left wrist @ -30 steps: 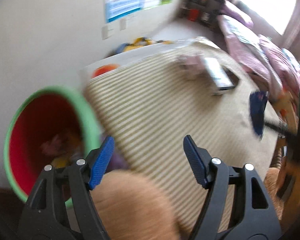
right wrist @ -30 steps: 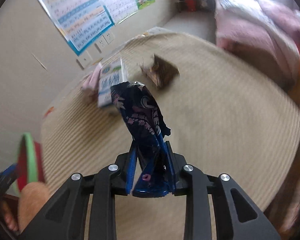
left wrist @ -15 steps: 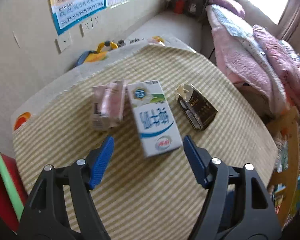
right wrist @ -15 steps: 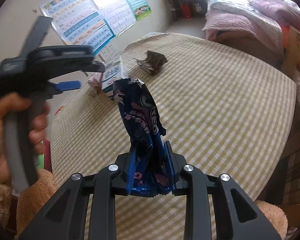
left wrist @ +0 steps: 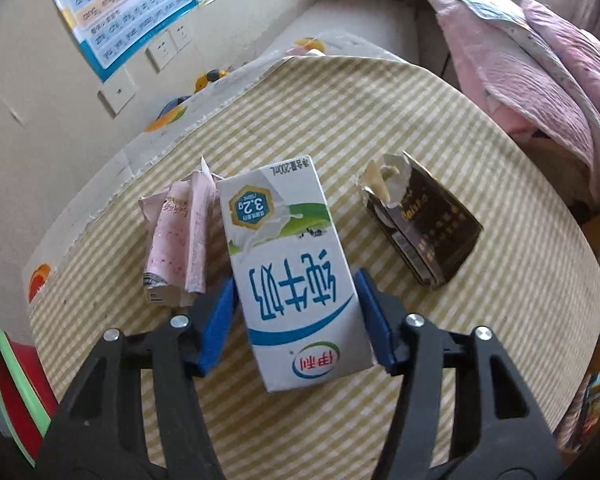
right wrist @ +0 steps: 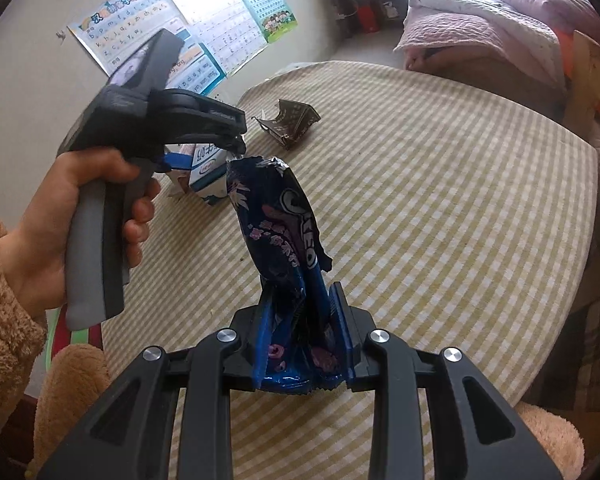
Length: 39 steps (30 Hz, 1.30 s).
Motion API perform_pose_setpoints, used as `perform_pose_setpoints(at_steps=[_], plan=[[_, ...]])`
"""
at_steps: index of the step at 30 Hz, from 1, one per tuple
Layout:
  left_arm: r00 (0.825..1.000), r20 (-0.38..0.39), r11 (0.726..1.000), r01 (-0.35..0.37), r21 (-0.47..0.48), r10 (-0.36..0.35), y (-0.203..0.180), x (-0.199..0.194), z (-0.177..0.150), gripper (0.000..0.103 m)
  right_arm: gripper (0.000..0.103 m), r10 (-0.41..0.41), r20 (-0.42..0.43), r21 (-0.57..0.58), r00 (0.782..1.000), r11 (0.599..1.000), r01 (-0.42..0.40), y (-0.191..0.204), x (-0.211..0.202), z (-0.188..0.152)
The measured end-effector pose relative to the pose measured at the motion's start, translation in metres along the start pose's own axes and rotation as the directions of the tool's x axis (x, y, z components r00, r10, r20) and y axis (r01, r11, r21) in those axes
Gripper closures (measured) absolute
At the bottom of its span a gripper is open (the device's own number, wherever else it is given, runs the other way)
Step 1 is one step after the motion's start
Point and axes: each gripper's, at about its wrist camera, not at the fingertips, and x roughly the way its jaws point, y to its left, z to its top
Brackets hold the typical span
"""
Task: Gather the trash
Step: 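Grasp the white milk carton with left tool while right tool holds Oreo wrapper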
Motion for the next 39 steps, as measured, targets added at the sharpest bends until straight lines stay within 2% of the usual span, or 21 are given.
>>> perform_pose_setpoints(at_steps=[3,7,12,19,22,31,35,38,39], plan=[[1.0,0.023,0.998,-0.007,0.065,0.006,0.003,-0.012,-0.015,0.048,0.075,0.001,-0.006,-0.001,1.0,1.0,-0.001,0.001,0.003,0.002],[0.999,0.036,0.993,0.018,0.115,-0.022,0.014,-0.037,-0.046,0.048,0.075,0.0,-0.011,0.002,1.0,1.0,0.0,0.001,0.005,0.002],[0.998,0.003,0.994,0.061,0.095,-0.061,0.039,-0.062,-0.092,0.048,0.075,-0.011,-0.018,-0.006,1.0,1.0,0.011,0.004,0.01,0.002],[0.998,-0.039,0.994,0.05,0.101,-0.047,0.051,-0.062,-0.134,0.047,0.075,-0.015,-0.021,-0.015,1.0,1.0,0.015,0.004,0.012,0.0],[0.997,-0.053,0.995,0.057,0.085,-0.053,0.053,-0.057,-0.139,0.047,0.075,-0.017,-0.019,-0.025,1.0,1.0,0.017,0.007,0.011,0.0],[0.999,-0.023,0.996,0.049,0.069,-0.047,0.051,-0.058,-0.137,0.044,0.075,-0.01,-0.014,-0.025,1.0,1.0,0.009,0.007,0.01,-0.001],[0.998,-0.012,0.998,0.055,0.037,-0.055,0.053,-0.057,-0.136,0.039,0.075,-0.005,-0.011,-0.018,1.0,1.0,0.005,0.006,0.008,-0.001],[0.998,-0.007,0.998,0.06,0.032,-0.06,0.053,-0.056,-0.135,0.039,0.075,-0.005,-0.008,-0.02,1.0,1.0,0.005,0.006,0.006,-0.001],[0.998,-0.004,0.998,0.058,0.032,-0.058,0.053,-0.056,-0.135,0.044,0.075,-0.006,-0.008,-0.02,1.0,1.0,0.006,0.006,0.006,-0.001]])
